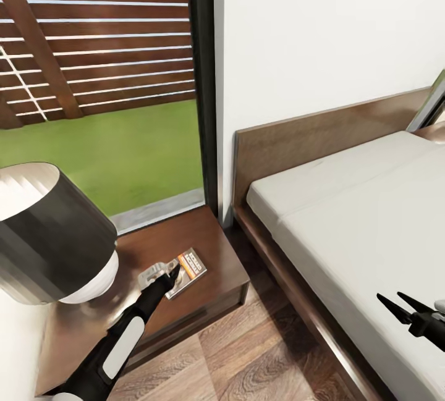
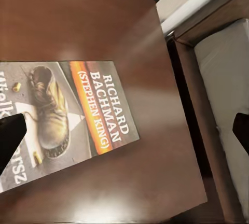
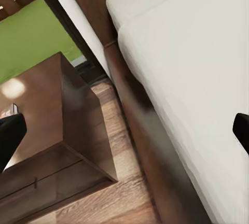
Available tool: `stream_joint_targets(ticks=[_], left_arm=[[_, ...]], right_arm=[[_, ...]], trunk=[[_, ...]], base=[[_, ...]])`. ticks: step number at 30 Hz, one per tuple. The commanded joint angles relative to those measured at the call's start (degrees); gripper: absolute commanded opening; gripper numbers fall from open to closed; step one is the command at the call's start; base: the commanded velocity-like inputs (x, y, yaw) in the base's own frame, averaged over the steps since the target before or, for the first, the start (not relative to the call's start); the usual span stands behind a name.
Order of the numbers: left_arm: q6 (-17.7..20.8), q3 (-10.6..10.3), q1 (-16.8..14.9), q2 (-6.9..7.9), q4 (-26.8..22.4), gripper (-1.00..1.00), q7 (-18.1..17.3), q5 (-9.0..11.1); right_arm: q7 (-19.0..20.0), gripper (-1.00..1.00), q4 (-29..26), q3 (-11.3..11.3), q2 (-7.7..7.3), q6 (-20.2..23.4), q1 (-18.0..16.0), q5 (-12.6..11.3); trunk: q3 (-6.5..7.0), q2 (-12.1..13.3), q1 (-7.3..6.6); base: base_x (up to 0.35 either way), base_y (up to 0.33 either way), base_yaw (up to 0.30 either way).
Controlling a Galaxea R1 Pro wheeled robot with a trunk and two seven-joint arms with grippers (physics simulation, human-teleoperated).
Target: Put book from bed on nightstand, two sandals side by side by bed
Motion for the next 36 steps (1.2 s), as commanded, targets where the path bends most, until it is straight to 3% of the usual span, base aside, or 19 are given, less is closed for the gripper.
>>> stream_joint_targets(ticks=[1, 5, 20, 25, 31, 36], left_arm=[[0.0, -0.4, 0.0, 0.17, 0.0, 1.00, -0.1, 0.6], [0.0, -0.6, 0.0, 0.25, 0.0, 1.00, -0.1, 0.6], [-0.1, -1.3, 0.0, 0.26, 0.0, 1.00, -0.1, 0.6], [-0.1, -2.6, 0.0, 0.39, 0.0, 1.00, -0.1, 0.5], [-0.2, -4.2, 0.1, 0.51, 0.1, 1.00, -0.1, 0.5], [-0.2, -5.5, 0.1, 0.52, 0.4, 1.00, 0.0, 0.5]], right_arm=[[0.3, 1.00, 0.0, -0.1, 0.01, 0.5, -0.1, 0.1], [0.4, 1.00, -0.1, -0.2, 0.02, 0.5, -0.1, 0.1], [0.2, 1.00, 1.9, -0.3, 0.07, -0.5, -0.1, 0.1], [0.3, 1.00, 9.3, -0.3, 0.07, -10.9, -0.1, 0.0], [0.0, 1.00, 24.9, -0.4, -0.14, -19.4, -0.1, 0.2], [-0.1, 1.00, 30.2, -0.4, -0.27, -27.6, -0.1, 0.4]], trunk=[[-0.04, 0.0, -0.01], [-0.04, 0.0, -0.01], [2.65, 6.0, -3.30], [3.55, 8.0, -4.40], [4.63, 10.4, -5.72], [5.53, 12.4, -6.81]], base=[[0.000, 0.000, 0.000], [0.000, 0.000, 0.000], [0.000, 0.000, 0.000], [0.000, 0.000, 0.000], [0.000, 0.000, 0.000], [0.000, 0.000, 0.000]])
